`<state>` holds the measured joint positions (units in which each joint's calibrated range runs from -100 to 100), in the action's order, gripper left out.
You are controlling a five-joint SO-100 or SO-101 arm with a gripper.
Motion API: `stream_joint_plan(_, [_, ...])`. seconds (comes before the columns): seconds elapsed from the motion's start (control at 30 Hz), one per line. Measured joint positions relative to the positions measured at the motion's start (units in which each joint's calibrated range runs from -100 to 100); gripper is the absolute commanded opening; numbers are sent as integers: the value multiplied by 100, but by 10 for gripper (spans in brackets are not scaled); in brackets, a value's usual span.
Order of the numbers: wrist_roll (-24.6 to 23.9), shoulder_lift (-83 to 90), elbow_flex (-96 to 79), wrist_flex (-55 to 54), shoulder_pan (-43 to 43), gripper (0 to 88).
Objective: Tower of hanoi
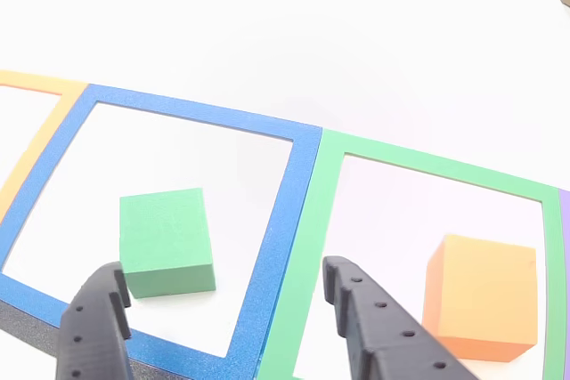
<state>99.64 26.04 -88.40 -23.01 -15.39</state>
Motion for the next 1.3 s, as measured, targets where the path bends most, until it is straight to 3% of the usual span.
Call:
stream_joint_plan(0.53, [0,-2744,195,-2854,-421,255])
stream_joint_plan(1.3, [0,-4238,1611,-3241,-690,254])
